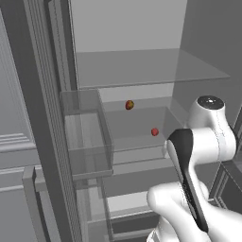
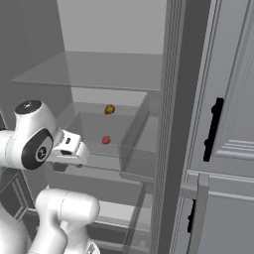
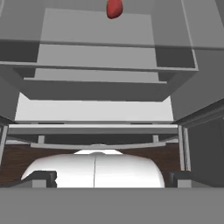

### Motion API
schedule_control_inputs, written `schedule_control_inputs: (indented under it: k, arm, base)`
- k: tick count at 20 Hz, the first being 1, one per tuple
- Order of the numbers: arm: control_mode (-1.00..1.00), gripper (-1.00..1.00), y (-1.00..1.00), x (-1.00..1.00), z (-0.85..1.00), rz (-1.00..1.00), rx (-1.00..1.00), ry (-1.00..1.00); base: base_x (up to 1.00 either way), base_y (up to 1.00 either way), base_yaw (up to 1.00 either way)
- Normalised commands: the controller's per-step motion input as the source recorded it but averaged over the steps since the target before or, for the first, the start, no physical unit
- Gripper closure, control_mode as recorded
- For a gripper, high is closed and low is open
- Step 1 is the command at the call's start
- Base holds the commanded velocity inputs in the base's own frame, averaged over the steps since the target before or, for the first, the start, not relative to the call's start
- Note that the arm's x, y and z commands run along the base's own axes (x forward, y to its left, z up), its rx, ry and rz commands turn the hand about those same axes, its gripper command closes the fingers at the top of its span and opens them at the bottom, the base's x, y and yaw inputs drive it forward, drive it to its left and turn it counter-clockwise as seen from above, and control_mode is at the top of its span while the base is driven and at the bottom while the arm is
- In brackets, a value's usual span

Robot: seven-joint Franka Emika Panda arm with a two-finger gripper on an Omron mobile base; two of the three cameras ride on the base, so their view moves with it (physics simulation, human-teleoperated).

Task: Take the strawberry from the fridge and place it on top of the pancake, located on the dining counter.

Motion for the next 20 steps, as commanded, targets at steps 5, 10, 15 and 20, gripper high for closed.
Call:
schedule_control_inputs:
  k: [5, 10, 15, 20]
  arm:
    - [-1.00, -1.00, 0.00, 0.46, 0.06, -0.01, 0.00, -0.34]
    - [-1.00, -1.00, -0.02, 0.87, 0.00, -0.01, 0.03, -0.17]
    - [-1.00, -1.00, -0.08, 1.00, -0.24, 0.00, 0.08, 0.03]
    - [-1.00, -1.00, 0.00, 0.80, -0.48, -0.04, -0.03, -0.03]
  base:
    - [0.00, 0.00, 0.00]
    - [0.00, 0.00, 0.00]
    - [0.00, 0.00, 0.00]
    - [0.00, 0.00, 0.00]
